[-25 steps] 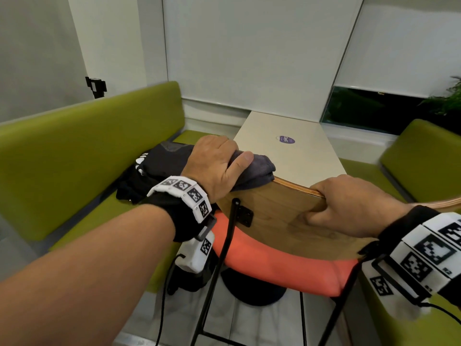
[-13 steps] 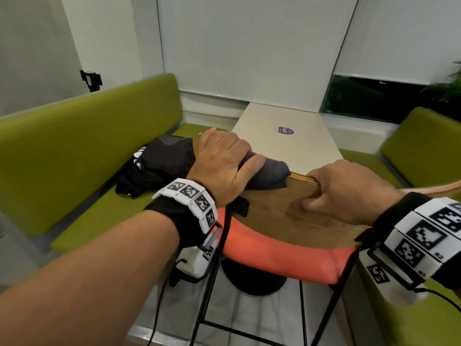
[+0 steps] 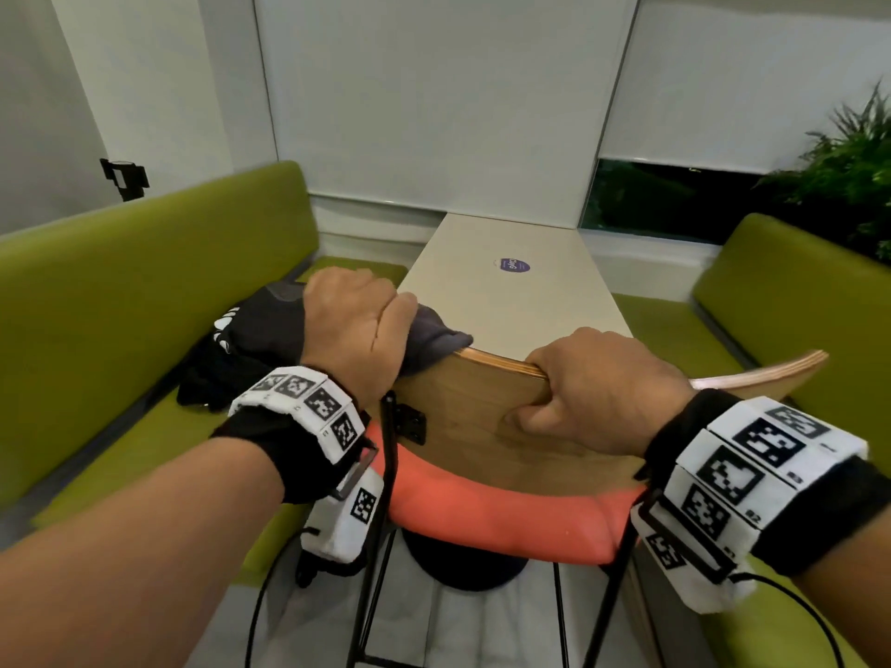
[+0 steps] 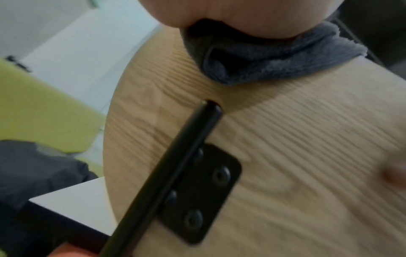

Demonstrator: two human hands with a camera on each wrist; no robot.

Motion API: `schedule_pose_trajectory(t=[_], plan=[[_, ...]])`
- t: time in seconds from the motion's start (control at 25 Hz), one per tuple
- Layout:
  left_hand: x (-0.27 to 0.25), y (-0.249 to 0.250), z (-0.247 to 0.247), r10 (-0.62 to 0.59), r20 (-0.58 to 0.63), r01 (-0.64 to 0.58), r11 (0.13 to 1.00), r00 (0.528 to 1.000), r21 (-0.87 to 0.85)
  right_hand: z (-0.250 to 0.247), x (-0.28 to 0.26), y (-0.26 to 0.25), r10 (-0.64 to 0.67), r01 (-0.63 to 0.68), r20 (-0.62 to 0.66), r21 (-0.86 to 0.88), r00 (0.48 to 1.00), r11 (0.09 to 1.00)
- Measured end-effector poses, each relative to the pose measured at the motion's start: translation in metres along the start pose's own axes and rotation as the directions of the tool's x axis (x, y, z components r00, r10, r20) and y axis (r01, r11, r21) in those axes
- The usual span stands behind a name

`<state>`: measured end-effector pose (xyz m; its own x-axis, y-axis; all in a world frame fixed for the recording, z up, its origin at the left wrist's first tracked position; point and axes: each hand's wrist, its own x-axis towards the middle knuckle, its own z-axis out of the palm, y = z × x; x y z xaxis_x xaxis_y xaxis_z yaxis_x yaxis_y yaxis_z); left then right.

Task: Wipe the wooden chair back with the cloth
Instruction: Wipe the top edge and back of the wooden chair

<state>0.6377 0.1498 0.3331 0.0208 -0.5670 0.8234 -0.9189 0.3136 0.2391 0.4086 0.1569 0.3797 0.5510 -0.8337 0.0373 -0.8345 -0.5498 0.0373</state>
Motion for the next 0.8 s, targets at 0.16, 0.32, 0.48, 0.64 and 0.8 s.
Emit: schedule_pose_trajectory(t=[0.16,0.32,0.48,0.64,0.8], plan=[[-0.003,-0.010,-0.006,0.232,0.176,-0.252,0.963,0.957,0.100,0.000,-0.001,-0.001,-0.014,0.014,-0.021,-0.007,1.000,1.000],[0.023,-0.020,-0.013,-0.117,0.156,0.116,0.993,0.981,0.018,0.000,-0.003,0.000,-0.022,0.022,-0.029,-0.003,0.999,1.000],[0.018,-0.005,-0.007,-0.225,0.095,0.223,0.974,0.970,0.030,-0.001,-0.003,-0.001,-0.024,0.023,-0.027,-0.017,0.999,1.000],[0.001,0.027,-0.004,-0.095,0.072,0.081,0.980,0.993,0.183,-0.002,-0.004,-0.002,-0.036,0.035,-0.047,-0.025,0.998,0.999],[-0.018,0.071,0.008,-0.034,0.025,0.030,0.992,0.999,0.126,-0.004,-0.009,0.007,-0.130,0.134,-0.044,0.098,0.991,0.986]])
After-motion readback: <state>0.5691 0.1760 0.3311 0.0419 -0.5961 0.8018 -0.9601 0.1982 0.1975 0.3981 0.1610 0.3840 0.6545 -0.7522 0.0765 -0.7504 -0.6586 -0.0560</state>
